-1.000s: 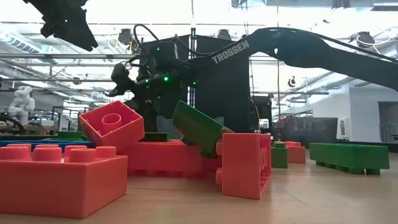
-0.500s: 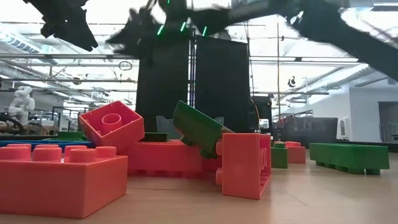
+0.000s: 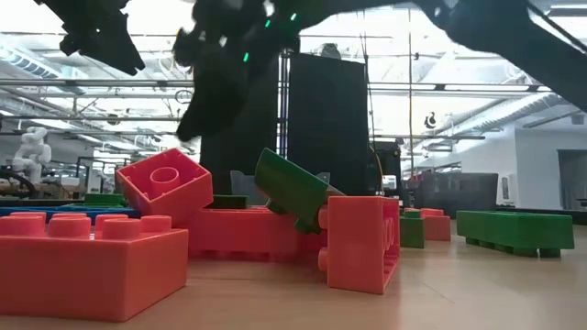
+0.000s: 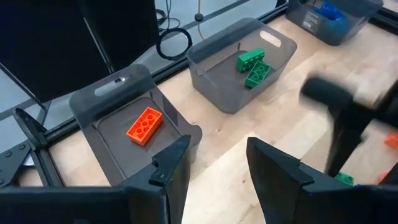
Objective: Sort blocks
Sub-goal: Put the blue game piece into the right black bin
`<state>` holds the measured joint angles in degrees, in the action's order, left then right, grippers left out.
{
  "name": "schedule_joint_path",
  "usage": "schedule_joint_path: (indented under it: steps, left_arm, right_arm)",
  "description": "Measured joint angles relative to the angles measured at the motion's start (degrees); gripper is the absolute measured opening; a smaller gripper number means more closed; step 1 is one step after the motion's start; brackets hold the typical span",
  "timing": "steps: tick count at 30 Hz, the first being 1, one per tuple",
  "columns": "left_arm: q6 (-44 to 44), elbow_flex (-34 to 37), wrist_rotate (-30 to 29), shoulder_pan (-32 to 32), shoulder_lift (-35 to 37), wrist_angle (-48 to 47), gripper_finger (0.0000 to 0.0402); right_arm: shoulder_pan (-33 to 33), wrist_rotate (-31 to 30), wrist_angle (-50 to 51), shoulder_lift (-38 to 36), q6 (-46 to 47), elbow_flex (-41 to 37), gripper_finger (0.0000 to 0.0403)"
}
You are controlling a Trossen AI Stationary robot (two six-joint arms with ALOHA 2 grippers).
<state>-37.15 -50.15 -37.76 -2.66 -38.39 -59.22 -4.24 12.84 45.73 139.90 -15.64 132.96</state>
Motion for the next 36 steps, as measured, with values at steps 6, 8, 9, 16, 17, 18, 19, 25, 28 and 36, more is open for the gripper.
schedule_joint_path:
  steps: [6,8,9,16,17,18,19,25,28,36]
  left_arm:
    - [-0.09,0.00,0.10,-0.04,0.02,0.14,0.0160]
    - [-0.09,0.00,0.16,-0.04,0.02,0.19,0.0160]
    - [-0.11,0.00,0.17,-0.04,0.02,0.17,0.0160]
    - [-0.13,0.00,0.45,-0.02,0.01,0.17,0.0160]
    - [-0.13,0.00,0.46,-0.02,0.02,0.17,0.0160]
    - [-0.09,0.00,0.46,-0.02,0.01,0.17,0.0160]
    - [-0.07,0.00,0.46,-0.01,0.02,0.17,0.0160]
    - [-0.03,0.00,0.46,0.00,0.01,0.11,0.0160]
    - [-0.02,0.00,0.46,0.00,0.02,-0.07,0.0160]
    - [0.20,0.00,0.41,0.00,0.02,-0.09,0.0160]
  right_arm:
    - [2.59,-3.82,0.61,3.94,2.69,0.27,0.0231]
    - [2.63,-4.14,0.82,5.47,3.59,0.23,0.0236]
    - [2.64,-4.33,0.94,6.09,3.97,0.10,0.0237]
    - [2.06,-6.89,0.25,8.99,8.27,0.30,0.0229]
    - [1.84,-7.09,0.52,9.25,9.21,0.29,0.0222]
    - [1.60,-6.84,0.69,9.28,9.26,0.29,0.0211]
    - [1.53,-7.48,1.33,9.26,9.15,0.29,0.0196]
    - [1.22,-8.51,1.44,9.37,8.98,0.22,0.0071]
    - [1.22,-8.45,2.33,9.37,8.98,0.81,0.0071]
    - [0.26,-8.27,7.86,1.07,6.81,1.58,0.0071]
